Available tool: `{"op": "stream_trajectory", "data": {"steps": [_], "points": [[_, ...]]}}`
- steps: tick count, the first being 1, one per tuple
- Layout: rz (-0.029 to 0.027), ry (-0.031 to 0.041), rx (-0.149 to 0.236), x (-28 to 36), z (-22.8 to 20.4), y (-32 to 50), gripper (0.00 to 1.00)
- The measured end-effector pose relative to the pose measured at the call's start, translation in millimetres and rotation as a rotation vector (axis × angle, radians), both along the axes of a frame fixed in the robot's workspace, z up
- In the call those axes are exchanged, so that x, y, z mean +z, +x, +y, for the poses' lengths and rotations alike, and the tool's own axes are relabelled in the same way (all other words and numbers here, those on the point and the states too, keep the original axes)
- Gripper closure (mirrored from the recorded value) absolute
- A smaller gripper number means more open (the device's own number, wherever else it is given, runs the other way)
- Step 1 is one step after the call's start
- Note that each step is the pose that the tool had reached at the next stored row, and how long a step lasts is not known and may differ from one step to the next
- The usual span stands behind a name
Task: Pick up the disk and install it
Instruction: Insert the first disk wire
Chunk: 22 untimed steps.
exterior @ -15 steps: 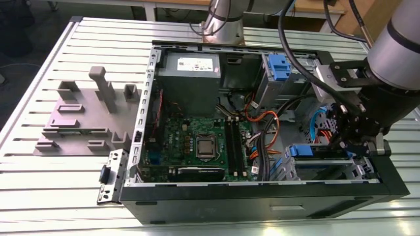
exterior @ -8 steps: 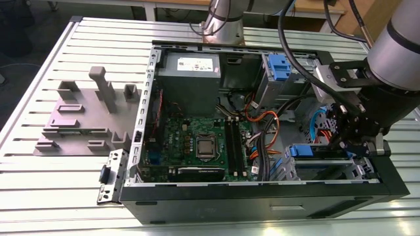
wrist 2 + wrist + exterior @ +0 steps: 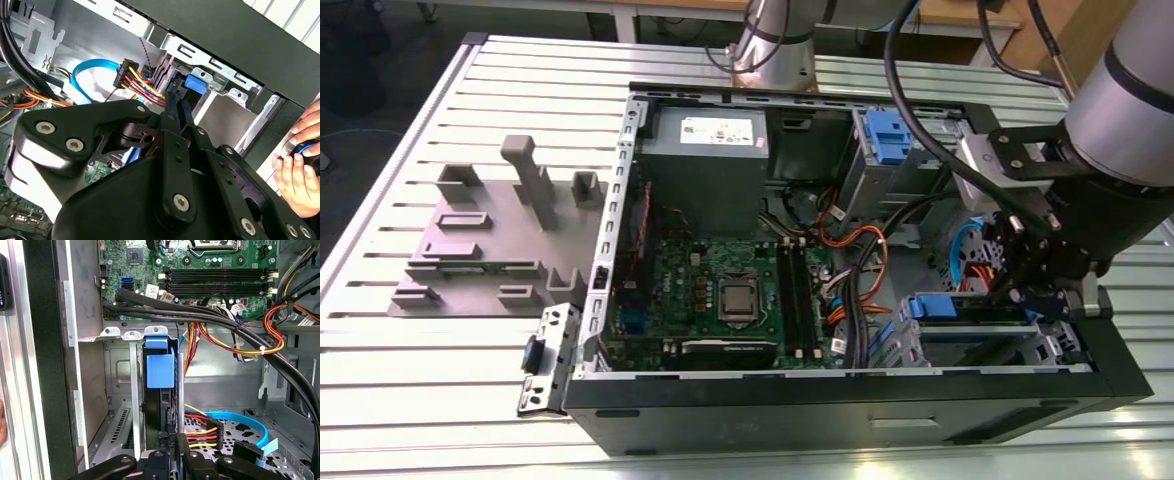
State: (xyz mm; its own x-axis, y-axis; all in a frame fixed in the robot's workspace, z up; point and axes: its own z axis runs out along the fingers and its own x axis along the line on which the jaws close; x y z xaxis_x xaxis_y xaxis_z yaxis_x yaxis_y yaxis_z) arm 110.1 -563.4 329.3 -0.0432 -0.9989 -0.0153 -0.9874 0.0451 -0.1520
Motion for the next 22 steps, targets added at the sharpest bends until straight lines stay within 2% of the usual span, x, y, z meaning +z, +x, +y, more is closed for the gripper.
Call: {"op": "stream_trajectory", "data": {"steps": [6,21,22], "points": [[0.0,-0.0004,-0.002,-3.9,-0.8,0.0,0.83],[0.0,0.0008,-0.002,-4.3,-0.8,0.0,0.82],[0.0,0.0004,-0.002,-3.4,-0.8,0.0,0.76]]}}
